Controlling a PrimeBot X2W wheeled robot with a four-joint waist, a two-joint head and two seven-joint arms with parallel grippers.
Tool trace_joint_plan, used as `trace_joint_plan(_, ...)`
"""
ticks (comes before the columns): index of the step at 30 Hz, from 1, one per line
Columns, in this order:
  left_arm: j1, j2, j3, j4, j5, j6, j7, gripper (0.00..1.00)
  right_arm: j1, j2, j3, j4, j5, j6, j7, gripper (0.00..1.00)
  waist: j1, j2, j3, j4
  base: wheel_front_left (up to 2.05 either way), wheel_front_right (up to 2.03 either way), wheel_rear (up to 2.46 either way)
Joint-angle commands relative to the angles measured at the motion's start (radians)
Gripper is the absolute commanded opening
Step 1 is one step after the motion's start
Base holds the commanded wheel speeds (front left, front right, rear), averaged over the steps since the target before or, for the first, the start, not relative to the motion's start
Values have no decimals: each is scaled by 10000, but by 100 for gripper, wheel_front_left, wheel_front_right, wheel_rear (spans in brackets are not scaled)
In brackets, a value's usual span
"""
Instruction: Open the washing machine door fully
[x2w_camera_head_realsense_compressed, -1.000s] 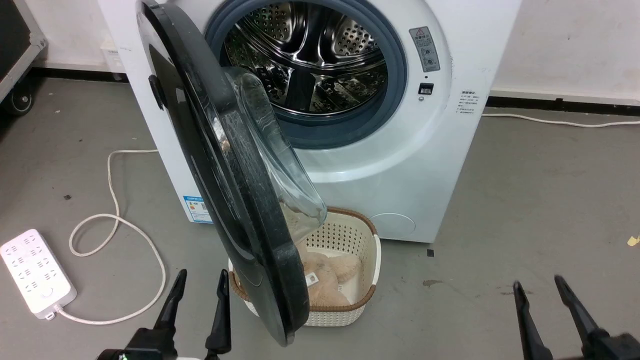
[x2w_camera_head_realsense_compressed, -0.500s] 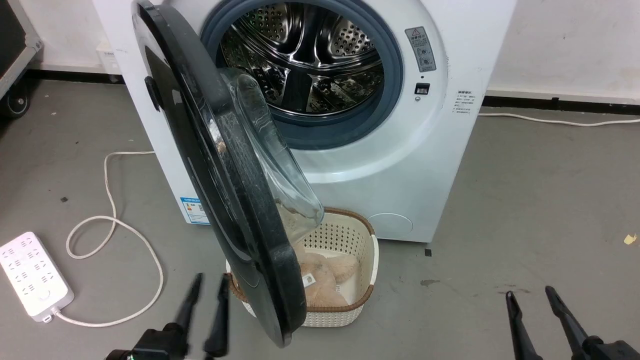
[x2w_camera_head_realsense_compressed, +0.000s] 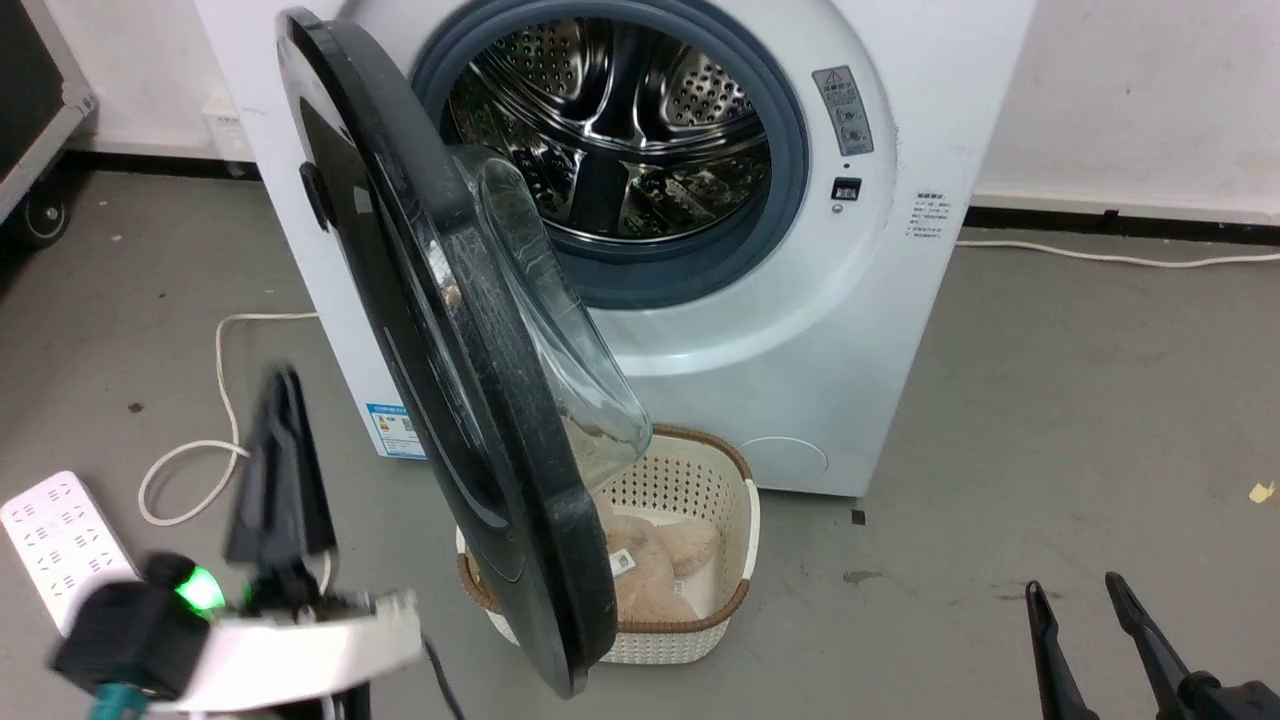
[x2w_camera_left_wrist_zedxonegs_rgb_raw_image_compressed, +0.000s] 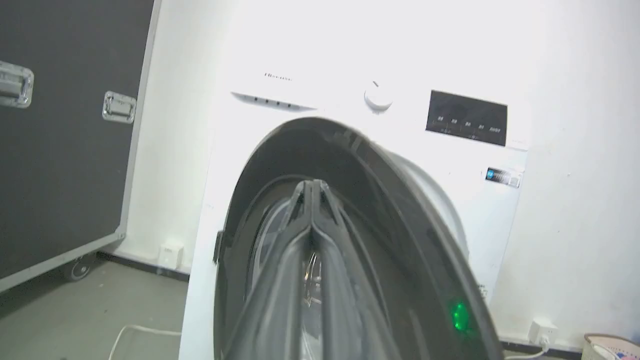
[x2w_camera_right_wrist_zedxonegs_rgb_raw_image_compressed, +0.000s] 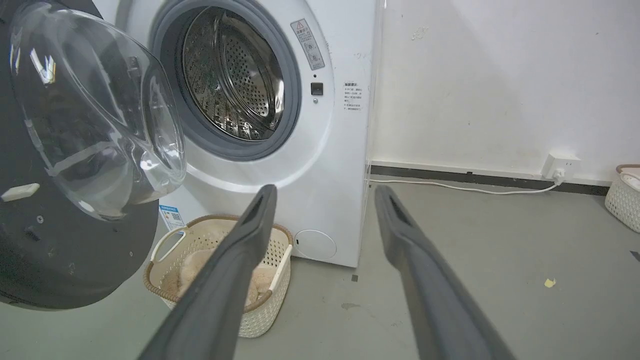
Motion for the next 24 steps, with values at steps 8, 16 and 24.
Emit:
trace_joint_plan(8,-1371,41,-861,-1682,78,248,415,0,-167,41,-39,89,-307,6,-45,100,0,0,-70,-84,0,0,0)
trace_joint_plan(16,-1155,63,-3200,-1955,983,96,2187,0,-257,41,-60,191,-103,6,-45,100,0,0,44,-255,0,0,0)
trace_joint_plan(24,155,27,-4910,-425,380,157,2734,0,-314,41,-93,229,13,6,-45,100,0,0,184,-286,0,0,0)
